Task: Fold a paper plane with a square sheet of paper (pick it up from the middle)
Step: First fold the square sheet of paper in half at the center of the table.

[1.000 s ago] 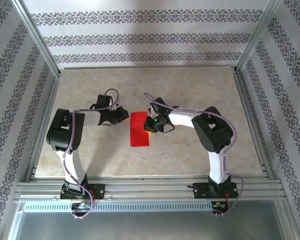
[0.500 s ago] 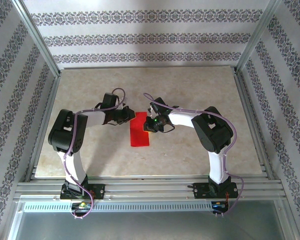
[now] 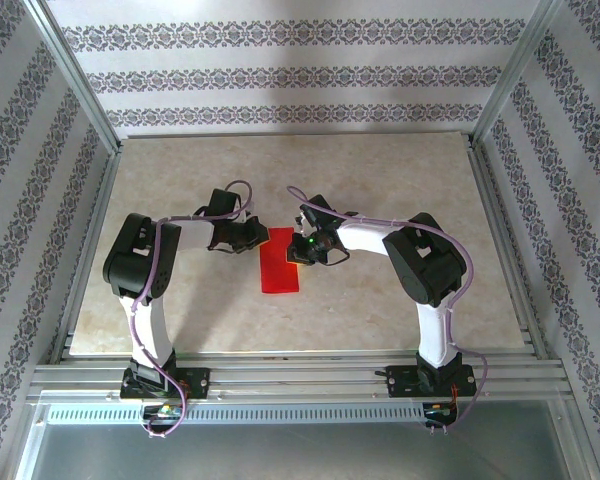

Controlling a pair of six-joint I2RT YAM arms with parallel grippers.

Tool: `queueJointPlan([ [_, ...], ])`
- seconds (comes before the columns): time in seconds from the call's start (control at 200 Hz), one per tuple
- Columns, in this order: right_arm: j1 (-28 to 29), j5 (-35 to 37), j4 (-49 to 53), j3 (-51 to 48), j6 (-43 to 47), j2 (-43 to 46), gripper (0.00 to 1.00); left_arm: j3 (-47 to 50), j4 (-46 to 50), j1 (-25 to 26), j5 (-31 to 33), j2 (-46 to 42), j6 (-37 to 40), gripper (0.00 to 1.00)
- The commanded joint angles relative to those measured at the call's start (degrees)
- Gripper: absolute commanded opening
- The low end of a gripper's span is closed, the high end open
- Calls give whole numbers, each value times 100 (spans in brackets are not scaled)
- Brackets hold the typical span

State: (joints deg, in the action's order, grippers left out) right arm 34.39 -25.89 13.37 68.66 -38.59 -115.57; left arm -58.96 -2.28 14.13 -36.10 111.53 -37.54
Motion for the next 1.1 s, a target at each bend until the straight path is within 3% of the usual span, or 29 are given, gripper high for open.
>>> queueJointPlan([
  [0.0,12,1176,1563,-511,159,-626,11,-250,585,-219,856,216,237,10],
  [0.265,12,1239,1546,-588,176,-589,11,-936,1201,-301,1257,430,481,11],
  [0.525,7,1227,1494,-621,176,-554,11,-1144,1380,-545,1245,452,646,11],
  [0.73,10,1210,1463,-668,146,-473,11,-680,1424,-544,675,-613,161,12],
  [0.899,7,1174,1423,-687,106,-480,11,500,830,-149,263,-1687,-623,13],
  [1.094,21,1174,1406,-705,84,-508,11,998,698,625,197,-1730,-1116,12],
])
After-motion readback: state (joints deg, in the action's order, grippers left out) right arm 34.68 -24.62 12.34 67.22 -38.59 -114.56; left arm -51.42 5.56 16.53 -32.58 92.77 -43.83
